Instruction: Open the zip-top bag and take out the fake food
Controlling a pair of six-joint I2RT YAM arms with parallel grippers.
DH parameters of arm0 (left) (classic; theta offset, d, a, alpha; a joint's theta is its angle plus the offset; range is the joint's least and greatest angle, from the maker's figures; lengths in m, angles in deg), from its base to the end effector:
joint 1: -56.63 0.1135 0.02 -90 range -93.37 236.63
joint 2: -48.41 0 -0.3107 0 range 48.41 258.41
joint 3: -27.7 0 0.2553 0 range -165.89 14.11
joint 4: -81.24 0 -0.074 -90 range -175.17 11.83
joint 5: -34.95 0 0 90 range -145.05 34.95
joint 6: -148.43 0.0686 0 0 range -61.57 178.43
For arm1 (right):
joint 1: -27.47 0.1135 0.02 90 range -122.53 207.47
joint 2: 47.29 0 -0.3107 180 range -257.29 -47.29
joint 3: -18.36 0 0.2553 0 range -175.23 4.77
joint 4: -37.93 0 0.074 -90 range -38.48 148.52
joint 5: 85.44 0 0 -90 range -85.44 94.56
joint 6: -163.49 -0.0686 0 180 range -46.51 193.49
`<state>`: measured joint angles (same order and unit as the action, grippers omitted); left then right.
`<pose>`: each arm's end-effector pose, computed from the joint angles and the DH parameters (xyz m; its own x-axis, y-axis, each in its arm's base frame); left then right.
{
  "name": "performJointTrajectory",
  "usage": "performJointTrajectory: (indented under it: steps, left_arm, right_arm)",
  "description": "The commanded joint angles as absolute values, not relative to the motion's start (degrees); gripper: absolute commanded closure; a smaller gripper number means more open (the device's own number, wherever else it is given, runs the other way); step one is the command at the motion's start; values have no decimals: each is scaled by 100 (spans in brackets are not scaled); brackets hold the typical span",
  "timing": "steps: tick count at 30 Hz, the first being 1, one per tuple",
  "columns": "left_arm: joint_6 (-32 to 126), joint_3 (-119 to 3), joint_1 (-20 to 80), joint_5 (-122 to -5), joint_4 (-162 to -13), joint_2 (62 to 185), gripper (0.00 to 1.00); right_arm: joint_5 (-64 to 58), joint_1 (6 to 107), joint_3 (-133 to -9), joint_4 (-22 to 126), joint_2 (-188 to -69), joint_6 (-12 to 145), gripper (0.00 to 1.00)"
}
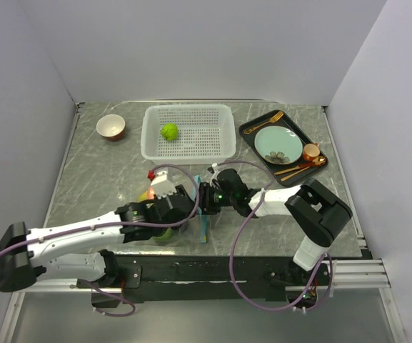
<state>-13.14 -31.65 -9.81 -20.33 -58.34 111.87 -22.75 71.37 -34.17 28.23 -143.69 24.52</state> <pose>0.1273 -0.1941 0.2817 -0.6494 -0.4616 -0.6043 -0.0790 0.8314 -0.5500 0.2306 0.2656 0.1695 -0.9368 0.0288 -0.3487 -0.2787 0.5413 0.7933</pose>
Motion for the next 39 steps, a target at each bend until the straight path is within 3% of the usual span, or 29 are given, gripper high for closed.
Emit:
performJointTrajectory:
  steps: [1,5,11,17,31,39]
  left_arm:
    - [-1636,-2670,-955,-2033,-5117,10476,49]
    - [-1969,-2264,-947,-2060,-4984,9966,64]
    - [-1892,-2009,-719,-2068,-5228,10219,86]
    - [-1637,-1798,-419,-2218,-5740,10685,99]
    - [-1689,-1420,-384,-2499,-6408,10949,99]
    - [-1663,-1270,-384,-2639,-6847,11046,99]
  right_arm:
    - [-2496,7168,-3355,2401,-14036,2401,49]
    - [-2584,7185,-3364,2383,-14062,2374,48]
    - [-2629,7273,-3390,2410,-14133,2435,46]
    - [-2611,7326,-3478,2682,-14080,2620,41]
    - [-2286,7757,-3961,3526,-14300,2972,27]
    - [-1425,8029,-4383,4149,-14405,2998,21]
